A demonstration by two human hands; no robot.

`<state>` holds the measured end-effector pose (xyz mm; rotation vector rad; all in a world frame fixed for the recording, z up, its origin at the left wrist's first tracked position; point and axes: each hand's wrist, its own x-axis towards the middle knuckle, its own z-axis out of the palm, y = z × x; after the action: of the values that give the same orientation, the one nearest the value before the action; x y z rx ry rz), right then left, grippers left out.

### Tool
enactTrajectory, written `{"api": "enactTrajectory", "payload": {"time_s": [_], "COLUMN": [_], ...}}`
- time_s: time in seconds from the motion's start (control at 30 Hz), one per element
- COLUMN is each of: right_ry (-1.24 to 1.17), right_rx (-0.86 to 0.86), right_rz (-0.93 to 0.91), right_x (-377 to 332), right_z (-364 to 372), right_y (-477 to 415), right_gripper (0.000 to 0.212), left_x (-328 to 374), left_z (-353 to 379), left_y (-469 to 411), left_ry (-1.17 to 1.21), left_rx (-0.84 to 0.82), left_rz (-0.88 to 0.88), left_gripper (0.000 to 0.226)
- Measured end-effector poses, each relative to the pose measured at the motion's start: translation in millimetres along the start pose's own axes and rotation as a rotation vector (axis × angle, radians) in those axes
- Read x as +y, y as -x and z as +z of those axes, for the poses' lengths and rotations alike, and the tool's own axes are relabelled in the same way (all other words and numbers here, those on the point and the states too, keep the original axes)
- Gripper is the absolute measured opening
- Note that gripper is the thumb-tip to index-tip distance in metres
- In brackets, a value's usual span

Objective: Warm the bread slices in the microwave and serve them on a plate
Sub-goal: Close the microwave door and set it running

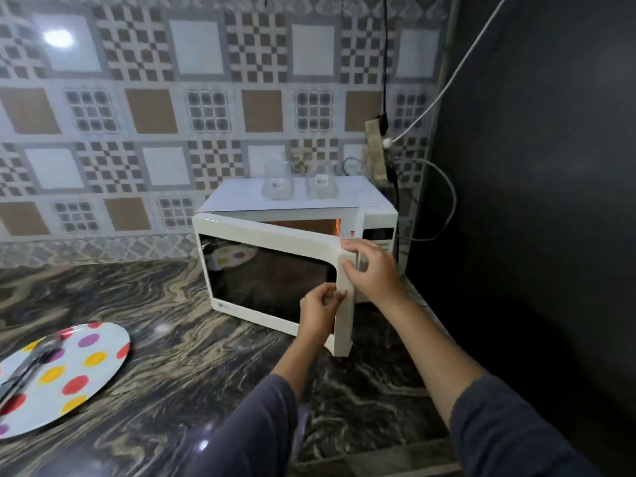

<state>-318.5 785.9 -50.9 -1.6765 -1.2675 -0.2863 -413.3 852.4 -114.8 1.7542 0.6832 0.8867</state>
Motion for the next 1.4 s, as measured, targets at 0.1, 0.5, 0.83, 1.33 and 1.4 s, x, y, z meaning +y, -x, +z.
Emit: {"api": "enactTrajectory", "payload": {"time_s": [0.1,0.5,0.83,1.33,1.4], "right_ry": [-0.056,0.152,0.222,0.161,0.167], "right_rx": [-0.030,-0.221,-0.195,0.109,0.106], "right_rz": [0.034,-0.047,0.082,-0.070,-0.064], "right_x": [21.3,70.8,164.0,151.4,150.7], "right_z": [-3.6,0.8,15.0,21.6,20.9], "right_y": [-22.0,-68.8,-105.4,-115.6,-115.7], "right_gripper": [0.029,0.038,0.095,0.080,0.080], "left_x": [-8.3,-23.9,-67.3,-55.2,-55.6], "left_z": [20.6,48.8,89.4,86.8,86.9], "left_y": [-23.2,-65.1,-120.3,-132.4,-131.6], "left_ry": [0.008,-0.008,0.029,-0.236,-0.252], "left_rx": [0.052,0.118,0.134,0.260,0.257], "left_rz": [-0.015,-0.036,-0.101,0.103,0.112], "left_gripper": [0.010,0.019,0.032,0.052,0.053]}}
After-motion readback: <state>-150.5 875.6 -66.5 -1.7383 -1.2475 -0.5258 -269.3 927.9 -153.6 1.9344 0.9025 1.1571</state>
